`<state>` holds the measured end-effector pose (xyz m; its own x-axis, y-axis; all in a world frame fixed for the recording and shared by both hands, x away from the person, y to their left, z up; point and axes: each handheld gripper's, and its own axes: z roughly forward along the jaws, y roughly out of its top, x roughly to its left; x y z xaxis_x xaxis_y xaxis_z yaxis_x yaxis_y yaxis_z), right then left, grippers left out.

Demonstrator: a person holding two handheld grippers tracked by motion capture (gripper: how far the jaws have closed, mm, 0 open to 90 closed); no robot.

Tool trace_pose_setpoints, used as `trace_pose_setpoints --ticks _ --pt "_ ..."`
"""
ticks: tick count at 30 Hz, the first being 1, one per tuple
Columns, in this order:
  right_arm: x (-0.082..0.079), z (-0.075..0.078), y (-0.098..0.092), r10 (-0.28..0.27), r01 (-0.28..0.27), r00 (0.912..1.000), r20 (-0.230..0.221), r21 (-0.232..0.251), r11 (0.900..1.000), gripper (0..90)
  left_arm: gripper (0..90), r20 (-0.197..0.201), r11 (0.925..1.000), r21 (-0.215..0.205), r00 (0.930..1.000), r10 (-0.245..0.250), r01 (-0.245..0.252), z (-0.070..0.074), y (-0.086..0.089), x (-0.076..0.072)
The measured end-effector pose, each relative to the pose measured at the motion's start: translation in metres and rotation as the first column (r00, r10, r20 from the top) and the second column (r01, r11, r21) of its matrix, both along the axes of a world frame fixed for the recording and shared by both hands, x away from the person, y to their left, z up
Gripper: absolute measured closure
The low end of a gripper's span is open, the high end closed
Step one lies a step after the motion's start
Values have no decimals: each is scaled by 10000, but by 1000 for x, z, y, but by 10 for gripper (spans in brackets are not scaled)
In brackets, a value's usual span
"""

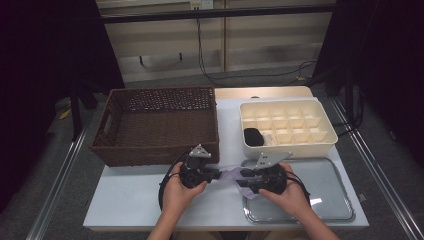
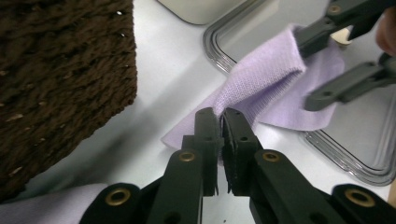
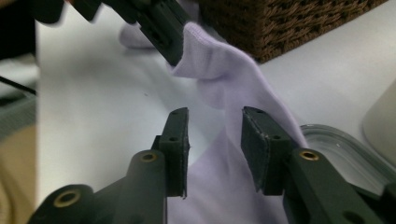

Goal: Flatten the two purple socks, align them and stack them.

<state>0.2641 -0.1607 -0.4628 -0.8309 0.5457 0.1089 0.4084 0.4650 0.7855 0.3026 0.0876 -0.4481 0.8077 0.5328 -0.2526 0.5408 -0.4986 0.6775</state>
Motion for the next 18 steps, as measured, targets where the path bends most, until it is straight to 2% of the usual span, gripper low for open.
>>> trace_pose_setpoints --ticks 2,3,6,10,13,18 --pt "3 -6 7 -63 63 10000 7 -488 9988 630 854 10 9999 -118 10000 45 -45 0 0 0" --pt "4 -8 9 -72 67 9999 -92 -546 9985 629 854 -44 9999 -139 10000 3 -4 1 0 0" --pt "5 -15 14 -80 102 9998 182 -1264 9919 642 862 14 9998 -180 10000 -32 32 2 0 0" --pt "6 -14 15 -2 14 10000 82 -1392 9903 765 859 58 9998 -200 10000 39 -38 2 2 1" --pt "7 -16 14 -2 -21 9998 -197 -1188 9929 837 860 95 9999 -147 9999 73 -72 0 2 2" --pt "5 -15 12 423 -476 9978 -508 -1076 9931 874 869 46 9997 -170 9998 194 -194 -2 4 3"
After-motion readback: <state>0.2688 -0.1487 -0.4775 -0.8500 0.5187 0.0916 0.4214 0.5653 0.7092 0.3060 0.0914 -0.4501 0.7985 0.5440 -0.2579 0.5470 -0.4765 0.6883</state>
